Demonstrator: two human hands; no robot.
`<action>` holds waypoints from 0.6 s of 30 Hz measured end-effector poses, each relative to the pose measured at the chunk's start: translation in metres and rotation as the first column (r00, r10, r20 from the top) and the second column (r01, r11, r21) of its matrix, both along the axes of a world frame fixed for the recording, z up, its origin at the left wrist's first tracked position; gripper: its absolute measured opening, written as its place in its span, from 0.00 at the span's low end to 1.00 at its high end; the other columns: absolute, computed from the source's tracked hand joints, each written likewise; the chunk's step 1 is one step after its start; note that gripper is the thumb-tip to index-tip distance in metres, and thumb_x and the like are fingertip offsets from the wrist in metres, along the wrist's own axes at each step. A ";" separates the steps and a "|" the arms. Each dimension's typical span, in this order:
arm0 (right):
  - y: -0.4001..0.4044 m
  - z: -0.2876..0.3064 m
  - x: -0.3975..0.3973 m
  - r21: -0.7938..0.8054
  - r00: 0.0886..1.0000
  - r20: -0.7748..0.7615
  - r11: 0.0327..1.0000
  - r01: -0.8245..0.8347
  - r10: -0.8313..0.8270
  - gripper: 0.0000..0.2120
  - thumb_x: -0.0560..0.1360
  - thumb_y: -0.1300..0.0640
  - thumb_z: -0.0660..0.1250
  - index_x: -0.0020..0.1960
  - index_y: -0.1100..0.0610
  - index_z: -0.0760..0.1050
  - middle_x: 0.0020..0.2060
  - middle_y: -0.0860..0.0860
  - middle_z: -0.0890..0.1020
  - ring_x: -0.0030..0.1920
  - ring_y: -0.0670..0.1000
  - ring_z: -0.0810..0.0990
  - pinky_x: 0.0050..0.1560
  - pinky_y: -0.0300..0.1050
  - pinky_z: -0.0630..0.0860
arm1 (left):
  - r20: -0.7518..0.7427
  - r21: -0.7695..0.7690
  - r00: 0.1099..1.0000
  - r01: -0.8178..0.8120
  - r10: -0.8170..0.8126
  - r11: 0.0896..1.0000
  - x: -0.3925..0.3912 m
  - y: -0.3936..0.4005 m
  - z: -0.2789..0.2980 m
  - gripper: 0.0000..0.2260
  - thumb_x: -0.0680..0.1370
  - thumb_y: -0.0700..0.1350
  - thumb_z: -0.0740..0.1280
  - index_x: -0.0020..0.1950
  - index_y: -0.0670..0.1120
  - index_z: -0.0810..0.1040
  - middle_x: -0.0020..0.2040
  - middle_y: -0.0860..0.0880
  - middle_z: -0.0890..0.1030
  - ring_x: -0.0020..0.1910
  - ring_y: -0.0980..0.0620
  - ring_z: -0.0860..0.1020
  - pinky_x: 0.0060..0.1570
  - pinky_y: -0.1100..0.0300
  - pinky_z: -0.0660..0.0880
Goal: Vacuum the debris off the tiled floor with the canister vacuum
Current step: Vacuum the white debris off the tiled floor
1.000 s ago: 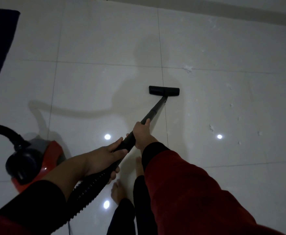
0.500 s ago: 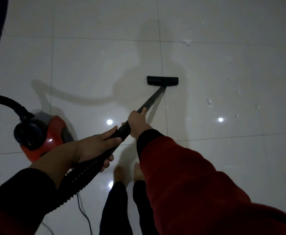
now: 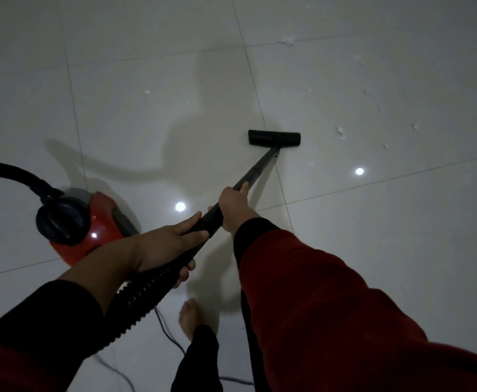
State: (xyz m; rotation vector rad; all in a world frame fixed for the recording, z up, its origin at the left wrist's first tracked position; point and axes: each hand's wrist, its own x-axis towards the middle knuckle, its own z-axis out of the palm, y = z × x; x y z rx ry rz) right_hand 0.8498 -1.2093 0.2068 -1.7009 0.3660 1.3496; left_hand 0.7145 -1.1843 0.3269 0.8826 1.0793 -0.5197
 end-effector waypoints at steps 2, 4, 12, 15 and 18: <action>-0.008 0.006 -0.008 -0.007 1.000 0.010 1.000 0.020 -0.020 0.27 0.79 0.60 0.53 0.75 0.44 0.50 0.71 0.59 0.65 0.51 0.59 0.74 0.60 0.62 0.75 | 0.003 -0.006 1.000 0.023 -0.023 1.000 -0.010 -0.007 0.001 0.28 0.80 0.50 0.59 0.75 0.66 0.49 0.34 0.44 0.72 0.22 0.53 0.73 0.25 0.62 0.73; -0.022 0.005 -0.021 -0.001 0.998 0.025 0.999 0.053 -0.053 0.27 0.80 0.60 0.53 0.75 0.45 0.50 0.71 0.60 0.65 0.46 0.57 0.76 0.60 0.61 0.76 | 0.013 -0.005 0.998 0.056 -0.056 0.998 -0.019 -0.014 0.001 0.28 0.81 0.50 0.59 0.75 0.66 0.49 0.34 0.43 0.72 0.21 0.54 0.73 0.24 0.62 0.73; -0.061 0.012 -0.039 0.026 0.976 0.006 0.976 0.217 -0.217 0.25 0.81 0.60 0.51 0.76 0.46 0.51 0.72 0.61 0.64 0.36 0.53 0.73 0.49 0.58 0.76 | 0.040 -0.006 0.985 0.168 -0.167 0.986 -0.038 -0.040 0.001 0.27 0.81 0.50 0.59 0.75 0.65 0.49 0.34 0.43 0.71 0.21 0.54 0.72 0.23 0.63 0.73; -0.073 0.012 -0.042 0.012 0.971 0.014 0.971 0.238 -0.238 0.26 0.81 0.60 0.51 0.76 0.46 0.50 0.72 0.61 0.64 0.36 0.52 0.72 0.56 0.60 0.76 | 0.048 -0.007 0.978 0.203 -0.203 0.979 -0.039 -0.047 0.001 0.27 0.81 0.49 0.59 0.75 0.64 0.49 0.34 0.44 0.71 0.21 0.54 0.72 0.22 0.63 0.73; -0.083 0.014 -0.043 0.012 0.963 0.026 0.964 0.267 -0.268 0.26 0.81 0.61 0.52 0.76 0.47 0.51 0.72 0.62 0.64 0.36 0.53 0.72 0.53 0.57 0.75 | 0.060 -0.017 0.973 0.226 -0.225 0.974 -0.038 -0.051 0.000 0.28 0.81 0.49 0.58 0.75 0.64 0.49 0.34 0.43 0.71 0.20 0.54 0.72 0.22 0.64 0.73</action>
